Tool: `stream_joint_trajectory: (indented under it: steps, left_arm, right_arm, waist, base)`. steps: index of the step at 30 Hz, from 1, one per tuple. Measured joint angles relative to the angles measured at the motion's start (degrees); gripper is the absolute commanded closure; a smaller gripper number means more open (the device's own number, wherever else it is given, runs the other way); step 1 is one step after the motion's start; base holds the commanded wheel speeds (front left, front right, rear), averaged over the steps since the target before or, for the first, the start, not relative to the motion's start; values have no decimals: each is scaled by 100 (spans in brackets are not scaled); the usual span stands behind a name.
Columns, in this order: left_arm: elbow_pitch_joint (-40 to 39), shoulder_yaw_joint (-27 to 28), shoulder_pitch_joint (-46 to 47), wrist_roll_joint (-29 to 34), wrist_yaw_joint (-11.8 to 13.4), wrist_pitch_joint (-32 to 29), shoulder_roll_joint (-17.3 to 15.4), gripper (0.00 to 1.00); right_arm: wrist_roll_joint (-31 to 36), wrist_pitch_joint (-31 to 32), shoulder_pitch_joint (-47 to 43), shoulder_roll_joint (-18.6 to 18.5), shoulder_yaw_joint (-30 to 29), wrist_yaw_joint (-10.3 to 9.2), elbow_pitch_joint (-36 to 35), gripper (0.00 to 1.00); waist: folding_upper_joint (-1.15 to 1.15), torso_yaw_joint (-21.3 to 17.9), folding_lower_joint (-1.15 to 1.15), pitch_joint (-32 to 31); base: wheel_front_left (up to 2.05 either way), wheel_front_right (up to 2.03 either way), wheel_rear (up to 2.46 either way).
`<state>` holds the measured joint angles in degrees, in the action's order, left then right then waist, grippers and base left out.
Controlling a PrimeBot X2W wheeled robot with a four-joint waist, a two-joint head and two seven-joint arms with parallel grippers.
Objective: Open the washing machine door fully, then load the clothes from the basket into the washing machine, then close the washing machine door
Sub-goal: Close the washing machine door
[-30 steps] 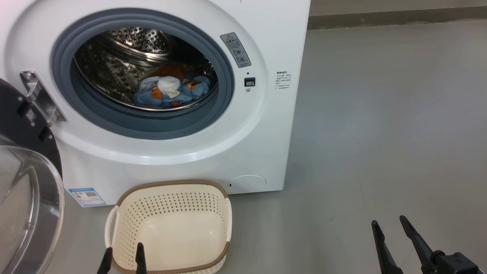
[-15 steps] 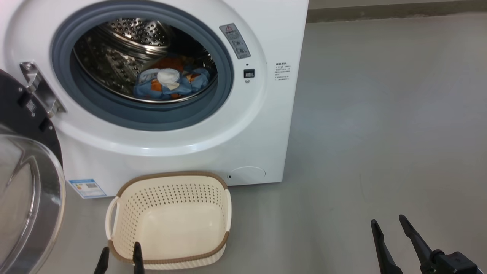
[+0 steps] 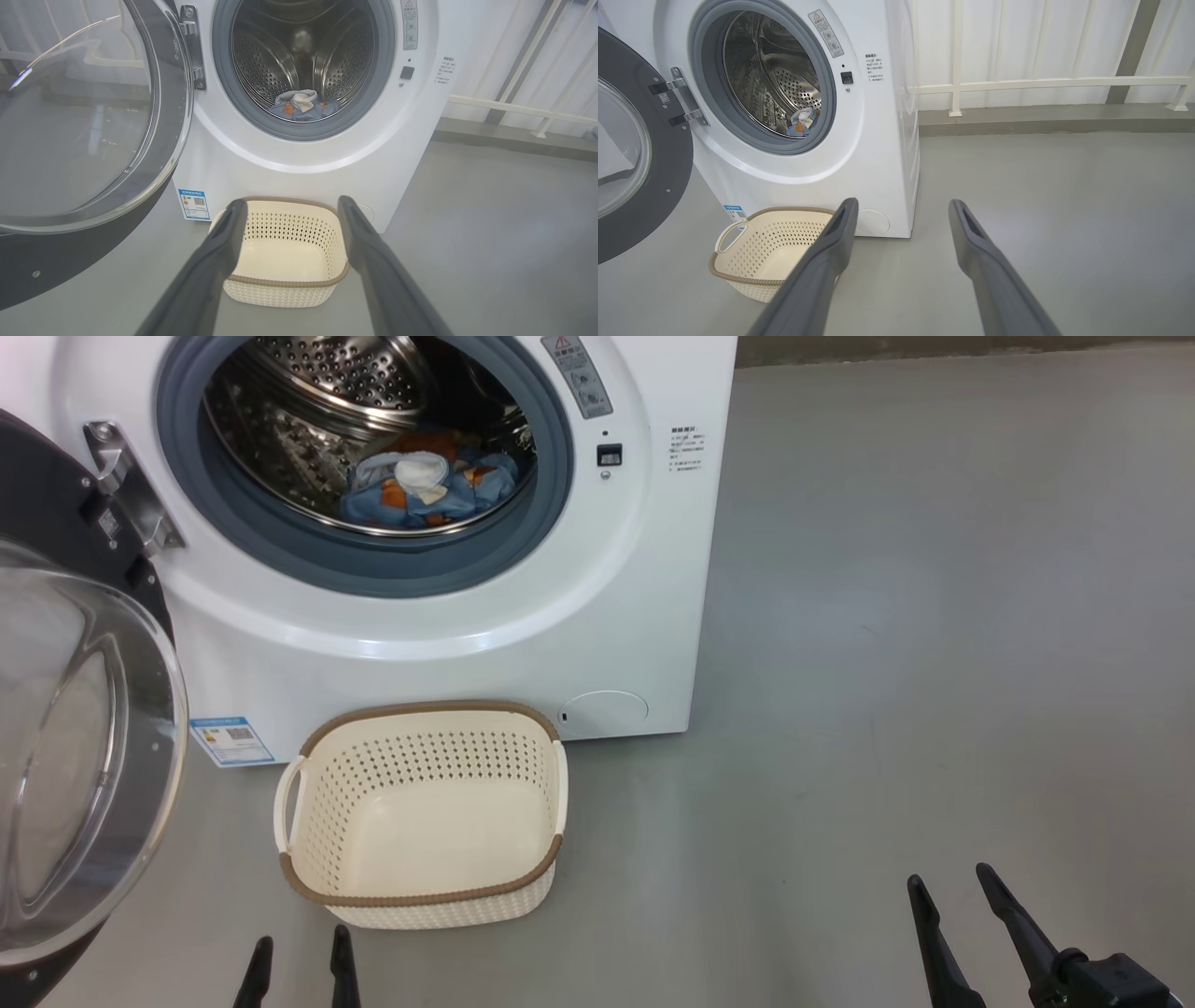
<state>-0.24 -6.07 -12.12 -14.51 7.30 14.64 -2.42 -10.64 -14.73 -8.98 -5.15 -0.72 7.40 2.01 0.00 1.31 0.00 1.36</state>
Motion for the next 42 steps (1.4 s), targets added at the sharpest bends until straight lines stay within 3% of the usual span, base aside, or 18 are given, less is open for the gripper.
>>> stream_joint_trajectory:
  steps: [10, 18, 39, 42]
  left_arm:
    - [35, -14, 1, 15, -1, 0, 0, 0]
    - [4, -38, 2, 51, -5, 0, -1, 0]
    - [-62, 24, 0, -48, 121, 0, -15, 0]
    - [-102, 65, -1, -131, 233, 0, -16, 0]
  right_arm:
    - [0, 0, 0, -1, 9, 0, 18, 0]
    - [0, 0, 1, -15, 43, 0, -23, 0]
    - [15, 0, 204, -242, 160, 0, -49, 0]
    - [16, 0, 234, -289, 269, 0, -42, 0]
  waist:
    - [0, 55, 0, -34]
    - [0, 357, 0, -65]
    - [0, 2222, 0, -96]
    - [0, 2512, 0, -83]
  base:
    - [-8, 8, 0]
    - [0, 0, 0]
    - [0, 0, 0]
    - [0, 0, 0]
